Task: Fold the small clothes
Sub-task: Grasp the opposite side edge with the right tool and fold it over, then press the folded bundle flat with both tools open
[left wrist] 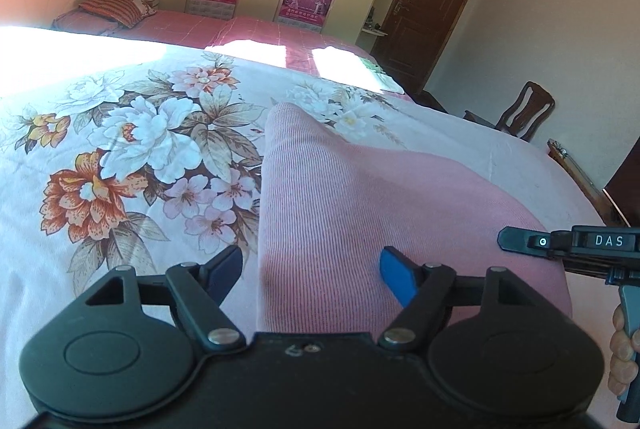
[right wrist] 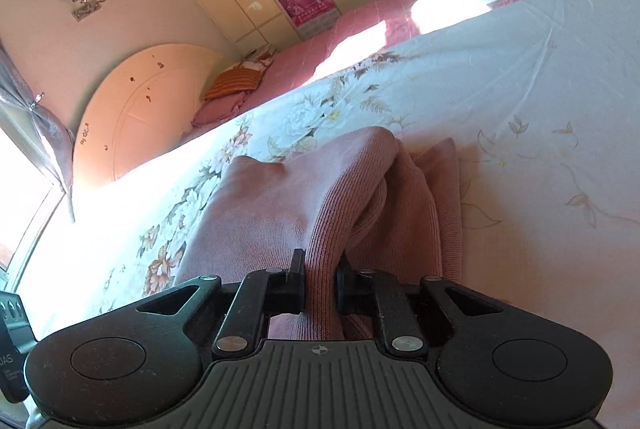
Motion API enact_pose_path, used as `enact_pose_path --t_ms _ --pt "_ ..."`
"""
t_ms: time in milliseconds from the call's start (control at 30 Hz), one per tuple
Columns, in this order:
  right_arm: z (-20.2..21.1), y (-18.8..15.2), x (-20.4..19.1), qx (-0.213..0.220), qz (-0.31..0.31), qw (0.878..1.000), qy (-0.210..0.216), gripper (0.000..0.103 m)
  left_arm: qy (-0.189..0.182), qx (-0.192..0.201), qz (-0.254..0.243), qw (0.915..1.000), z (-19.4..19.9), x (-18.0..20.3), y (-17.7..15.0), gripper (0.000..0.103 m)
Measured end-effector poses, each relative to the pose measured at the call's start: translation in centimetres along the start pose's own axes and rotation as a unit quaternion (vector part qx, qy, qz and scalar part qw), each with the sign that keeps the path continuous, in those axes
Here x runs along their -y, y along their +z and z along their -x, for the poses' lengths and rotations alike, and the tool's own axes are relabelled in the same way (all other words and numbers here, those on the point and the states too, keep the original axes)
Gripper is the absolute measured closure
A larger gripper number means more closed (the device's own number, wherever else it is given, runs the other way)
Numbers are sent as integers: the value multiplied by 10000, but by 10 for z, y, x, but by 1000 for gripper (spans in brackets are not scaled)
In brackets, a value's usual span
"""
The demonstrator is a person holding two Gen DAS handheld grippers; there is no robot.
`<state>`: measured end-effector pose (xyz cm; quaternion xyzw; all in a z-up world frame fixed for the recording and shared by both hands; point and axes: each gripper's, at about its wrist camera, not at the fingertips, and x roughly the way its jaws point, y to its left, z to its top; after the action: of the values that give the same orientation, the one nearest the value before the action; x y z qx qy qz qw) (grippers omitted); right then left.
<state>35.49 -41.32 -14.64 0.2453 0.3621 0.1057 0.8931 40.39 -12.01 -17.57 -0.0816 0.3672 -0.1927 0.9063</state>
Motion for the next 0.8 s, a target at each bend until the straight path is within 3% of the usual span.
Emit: enact_pose_path --t_ms 100,233,333,500,667,733,767,800 --pt "10 -7 0 10 146 9993 -330 90 -218 -90 -99 9997 -1 8 -5 28" --pt "-14 -27 16 -271 114 9963 -804 90 -214 -406 -99 9989 -17 11 -22 26" --pt "-17 -33 14 -199 -108 9965 -808 87 -224 -454 95 9987 -20 5 -26 24" --pt "25 -40 7 -14 -243 9968 -755 59 -242 -462 156 9985 -15 -6 -20 25" --pt "42 -65 3 -172 -207 9946 -1006 58 -229 -508 225 9982 -18 -13 -22 24" --pt "39 -77 6 -231 -110 9917 -1259 64 -195 -480 171 9985 -21 -12 -24 22" --pt "36 -82 13 -286 -257 9911 -1274 73 -194 -481 158 9985 -21 -12 -25 22" --pt "35 -86 21 -296 -480 9908 -1228 73 -189 -493 161 9985 -20 -11 -25 22"
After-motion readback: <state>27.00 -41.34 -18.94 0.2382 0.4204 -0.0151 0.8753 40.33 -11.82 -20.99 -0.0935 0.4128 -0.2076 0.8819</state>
